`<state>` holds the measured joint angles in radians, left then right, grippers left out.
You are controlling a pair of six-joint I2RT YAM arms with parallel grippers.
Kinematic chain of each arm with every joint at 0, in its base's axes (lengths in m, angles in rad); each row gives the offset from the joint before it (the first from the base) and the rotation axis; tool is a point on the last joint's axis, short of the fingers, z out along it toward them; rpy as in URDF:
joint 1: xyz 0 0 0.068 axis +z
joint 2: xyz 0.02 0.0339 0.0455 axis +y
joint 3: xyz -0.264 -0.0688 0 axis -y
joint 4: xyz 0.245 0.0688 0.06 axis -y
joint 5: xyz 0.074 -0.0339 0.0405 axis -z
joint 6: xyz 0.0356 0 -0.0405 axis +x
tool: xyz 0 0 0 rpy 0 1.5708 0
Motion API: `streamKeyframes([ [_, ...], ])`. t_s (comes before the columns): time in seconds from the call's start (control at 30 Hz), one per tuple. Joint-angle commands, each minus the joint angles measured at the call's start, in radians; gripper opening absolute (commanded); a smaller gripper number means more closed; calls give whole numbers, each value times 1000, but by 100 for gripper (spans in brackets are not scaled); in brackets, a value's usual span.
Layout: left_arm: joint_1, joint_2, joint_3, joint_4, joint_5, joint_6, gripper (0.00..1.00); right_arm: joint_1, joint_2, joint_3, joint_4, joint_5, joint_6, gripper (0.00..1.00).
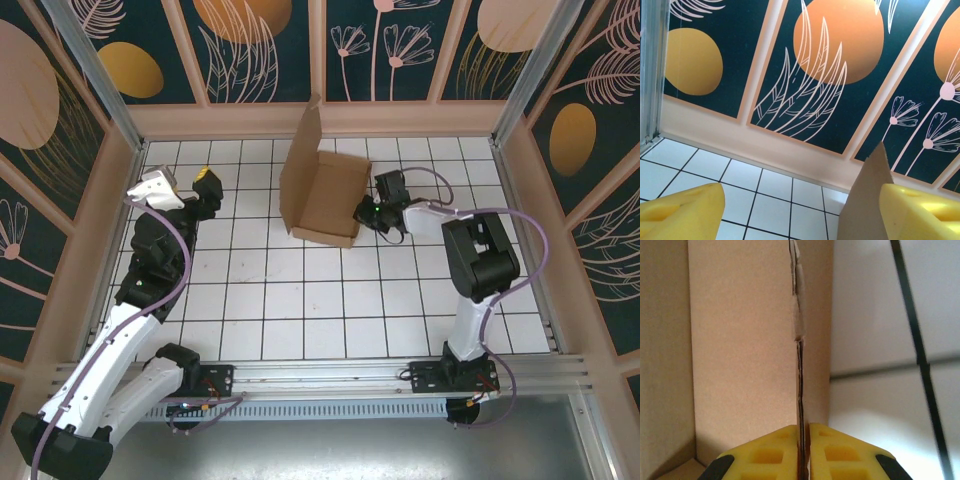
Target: Fold the paper box
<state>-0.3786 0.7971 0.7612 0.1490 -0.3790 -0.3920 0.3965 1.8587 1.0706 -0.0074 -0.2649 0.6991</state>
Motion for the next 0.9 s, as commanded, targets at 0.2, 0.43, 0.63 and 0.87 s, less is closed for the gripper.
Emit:
streamKeyframes([
  [0.2,-12,-19,-8,15,-25,28,80,198,-177,-192,160,-227,196,44],
  [0.43,-15,-32,-11,18,-27,32,80,156,-266,-73,-185,157,-169,67],
  [0.63,-16,-30,-14,29,-8,35,80,117,-187,70,-122,292,-504,68],
  [0.87,-18,-28,-20,34,-8,43,80,79,28,272,-61,135,-953,76],
])
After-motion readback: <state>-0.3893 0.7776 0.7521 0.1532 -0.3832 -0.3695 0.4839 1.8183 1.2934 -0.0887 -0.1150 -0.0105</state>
